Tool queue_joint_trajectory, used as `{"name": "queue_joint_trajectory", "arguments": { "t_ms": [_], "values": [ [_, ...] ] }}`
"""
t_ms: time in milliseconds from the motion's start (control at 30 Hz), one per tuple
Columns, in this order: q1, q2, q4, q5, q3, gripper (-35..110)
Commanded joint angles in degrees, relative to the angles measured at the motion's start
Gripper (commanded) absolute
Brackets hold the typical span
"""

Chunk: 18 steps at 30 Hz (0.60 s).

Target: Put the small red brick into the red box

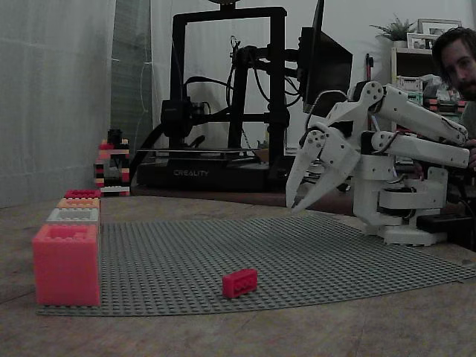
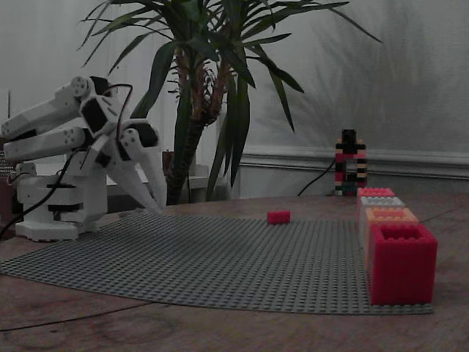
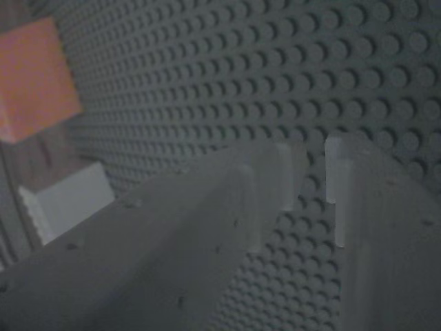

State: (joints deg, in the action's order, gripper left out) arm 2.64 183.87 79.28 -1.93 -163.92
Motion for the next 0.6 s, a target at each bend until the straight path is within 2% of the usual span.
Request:
{"name": "queue_joint_trajectory", "arguments": {
  "t_ms": [0,467,567],
  "values": [
    [0.4,0.7,1.2,-0.4,0.0,0],
    [0.4,0.4,1.2,-0.3,0.0,0],
    [-0.4,-3.7,-3.4,-1.8,0.4,0]
  ]
}}
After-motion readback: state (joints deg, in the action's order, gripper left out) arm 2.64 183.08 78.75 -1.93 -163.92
